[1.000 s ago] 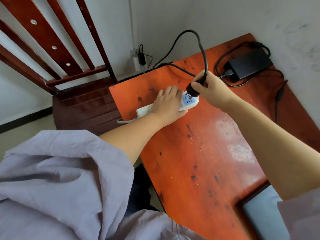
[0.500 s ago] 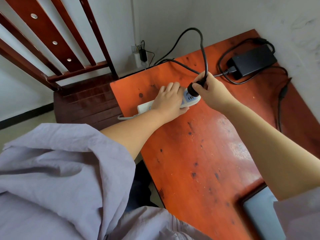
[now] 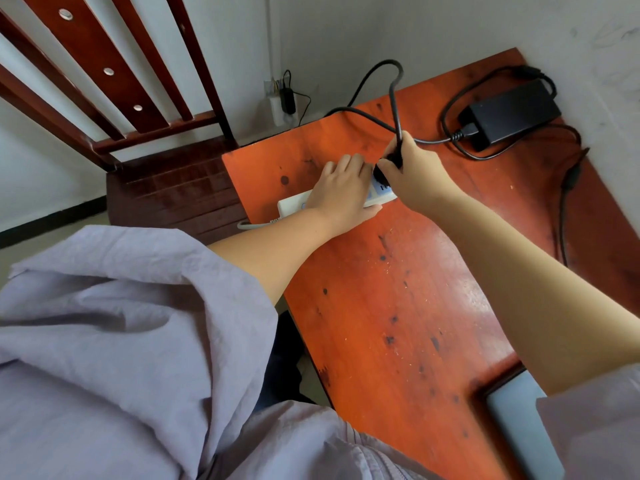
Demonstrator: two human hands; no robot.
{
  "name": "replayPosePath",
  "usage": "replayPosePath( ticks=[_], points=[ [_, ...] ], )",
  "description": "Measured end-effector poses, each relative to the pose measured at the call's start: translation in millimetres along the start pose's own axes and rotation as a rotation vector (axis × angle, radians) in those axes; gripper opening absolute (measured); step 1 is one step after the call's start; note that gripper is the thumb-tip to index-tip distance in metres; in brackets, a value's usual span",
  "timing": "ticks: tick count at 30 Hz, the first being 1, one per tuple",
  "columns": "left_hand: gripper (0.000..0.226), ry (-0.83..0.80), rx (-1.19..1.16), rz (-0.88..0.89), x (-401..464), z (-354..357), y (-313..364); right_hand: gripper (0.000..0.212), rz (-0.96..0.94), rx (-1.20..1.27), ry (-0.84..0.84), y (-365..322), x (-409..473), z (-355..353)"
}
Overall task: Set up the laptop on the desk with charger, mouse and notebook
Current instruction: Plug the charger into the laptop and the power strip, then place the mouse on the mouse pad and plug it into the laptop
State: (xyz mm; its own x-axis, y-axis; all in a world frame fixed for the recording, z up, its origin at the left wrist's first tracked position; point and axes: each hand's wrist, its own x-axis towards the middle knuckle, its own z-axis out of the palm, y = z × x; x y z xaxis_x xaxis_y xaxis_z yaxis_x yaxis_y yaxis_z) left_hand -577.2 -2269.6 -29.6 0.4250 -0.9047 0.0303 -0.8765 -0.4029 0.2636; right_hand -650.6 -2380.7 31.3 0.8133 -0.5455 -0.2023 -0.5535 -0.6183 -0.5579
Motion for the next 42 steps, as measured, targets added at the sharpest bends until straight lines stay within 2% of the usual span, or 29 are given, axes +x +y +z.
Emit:
replayPosePath(
  ticks=[4, 9, 15, 18, 20, 22, 26, 31, 35, 37, 39, 42],
  points=[
    [0.052, 0.021, -0.017, -0.004, 0, 0, 1, 0.017, -0.009, -0.072, -0.013, 3, -10, 14],
    [0.058, 0.007, -0.01, -0.001, 2, 2, 1, 0.018, -0.005, -0.008, 0.052, 9, -14, 22],
    [0.066, -0.091, -0.03, -0.036, -5, -7, 0, 0.023, -0.003, 0.071, 0.039, 13, -23, 20],
    [0.059, 0.02, -0.012, -0.013, -23, -17, -4, 0.036, 0.033, 0.088, 0.113, 33, -54, 11],
    [0.042, 0.164, -0.014, 0.118, -37, -18, -2, 0.036, 0.096, 0.093, 0.218, 57, -84, 3],
    [0.033, 0.212, -0.072, 0.298, -43, -16, 12, 0.034, 0.212, 0.096, 0.319, 84, -119, -6],
    [0.031, 0.078, -0.116, 0.625, -27, -12, 78, 0.027, 0.469, 0.121, 0.51, 126, -201, -18],
    [0.034, -0.07, -0.075, 0.928, -10, -2, 184, 0.022, 0.746, 0.113, 0.717, 153, -309, -23],
    [0.05, -0.175, -0.122, 1.135, -25, 12, 262, 0.018, 0.93, 0.065, 0.942, 158, -382, -21],
    [0.06, -0.217, -0.151, 1.213, -35, 22, 298, 0.017, 1.021, -0.073, 1.024, 163, -409, -21],
    [0.072, -0.268, -0.063, 1.282, -45, 33, 334, 0.026, 1.162, -0.148, 0.974, 173, -428, -19],
    [0.083, -0.379, 0.156, 1.29, -57, 52, 380, 0.05, 1.29, -0.015, 0.768, 190, -445, -14]
  ],
)
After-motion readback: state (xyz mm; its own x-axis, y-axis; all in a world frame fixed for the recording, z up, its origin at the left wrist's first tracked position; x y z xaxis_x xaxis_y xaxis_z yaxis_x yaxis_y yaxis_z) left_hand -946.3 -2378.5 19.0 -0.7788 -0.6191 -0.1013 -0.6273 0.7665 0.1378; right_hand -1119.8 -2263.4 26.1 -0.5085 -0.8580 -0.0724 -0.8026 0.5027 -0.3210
